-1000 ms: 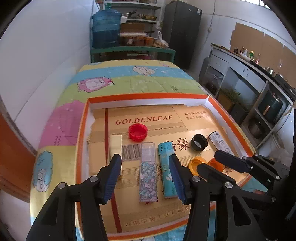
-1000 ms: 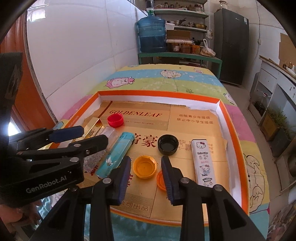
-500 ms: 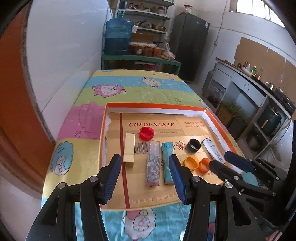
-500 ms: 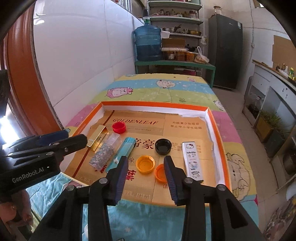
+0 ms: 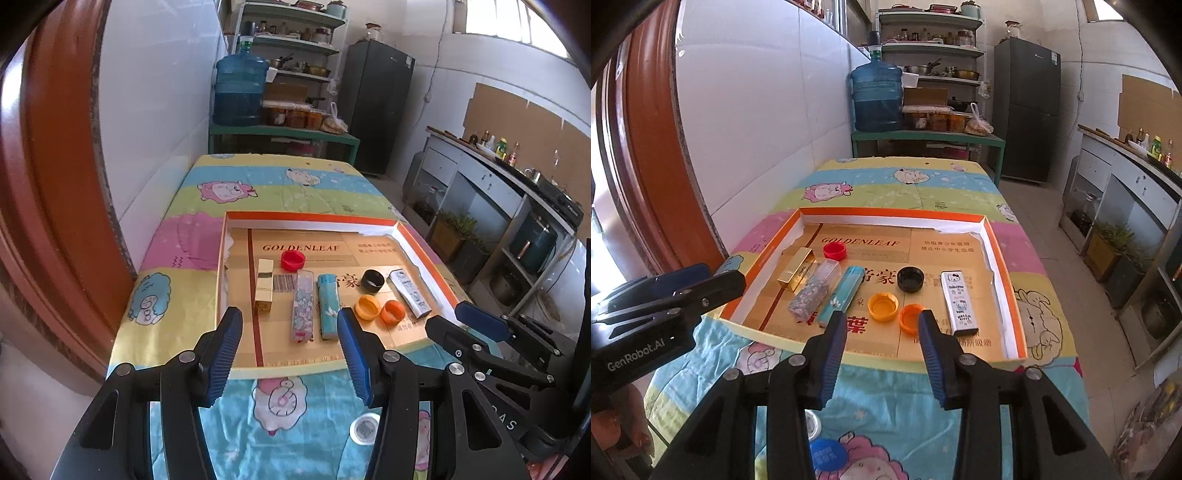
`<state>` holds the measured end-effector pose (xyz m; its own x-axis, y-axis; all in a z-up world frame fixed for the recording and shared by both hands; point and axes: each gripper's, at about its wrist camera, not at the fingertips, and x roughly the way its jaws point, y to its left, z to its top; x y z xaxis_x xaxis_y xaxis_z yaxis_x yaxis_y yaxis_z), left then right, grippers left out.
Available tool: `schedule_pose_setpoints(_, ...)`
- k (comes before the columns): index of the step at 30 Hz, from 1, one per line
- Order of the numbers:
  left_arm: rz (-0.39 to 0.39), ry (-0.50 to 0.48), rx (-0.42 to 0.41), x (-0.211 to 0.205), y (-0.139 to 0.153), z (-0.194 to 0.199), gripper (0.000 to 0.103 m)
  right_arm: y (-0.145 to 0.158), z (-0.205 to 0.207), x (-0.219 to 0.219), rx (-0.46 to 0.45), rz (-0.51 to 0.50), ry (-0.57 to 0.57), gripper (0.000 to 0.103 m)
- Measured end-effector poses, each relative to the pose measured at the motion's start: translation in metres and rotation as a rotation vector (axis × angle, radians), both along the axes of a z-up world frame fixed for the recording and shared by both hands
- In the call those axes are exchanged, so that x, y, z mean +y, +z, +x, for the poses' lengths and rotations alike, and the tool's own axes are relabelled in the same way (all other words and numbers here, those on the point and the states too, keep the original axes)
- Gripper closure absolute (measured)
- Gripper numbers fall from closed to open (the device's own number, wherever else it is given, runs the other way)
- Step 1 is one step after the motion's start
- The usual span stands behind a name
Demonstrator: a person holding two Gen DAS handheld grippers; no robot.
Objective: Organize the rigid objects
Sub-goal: 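Withdraw both grippers from the tray toward the white and blue caps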
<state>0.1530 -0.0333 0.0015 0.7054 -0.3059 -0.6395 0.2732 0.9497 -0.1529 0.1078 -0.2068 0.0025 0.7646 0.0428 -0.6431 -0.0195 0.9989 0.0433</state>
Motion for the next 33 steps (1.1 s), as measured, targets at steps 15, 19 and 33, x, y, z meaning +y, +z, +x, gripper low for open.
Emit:
schedule_pose_setpoints(15, -0.009, 0.010, -0.029, 0.017, 0.010, -0.039, 0.048, 0.013, -0.039, 0.005, -0.020, 0.003, -0.016, 0.063)
schedule_pose_setpoints(19, -0.020, 0.006, -0.026, 0.020, 0.009, -0.048, 0.048, 0.015, -0.049, 0.002, -0.021, 0.006, -0.025, 0.063)
schedule_pose_setpoints(33, -0.027, -0.008, -0.026, 0.023, 0.005, -0.077, 0.048, 0.006, -0.081, 0.006, 0.000, 0.016, -0.015, 0.063)
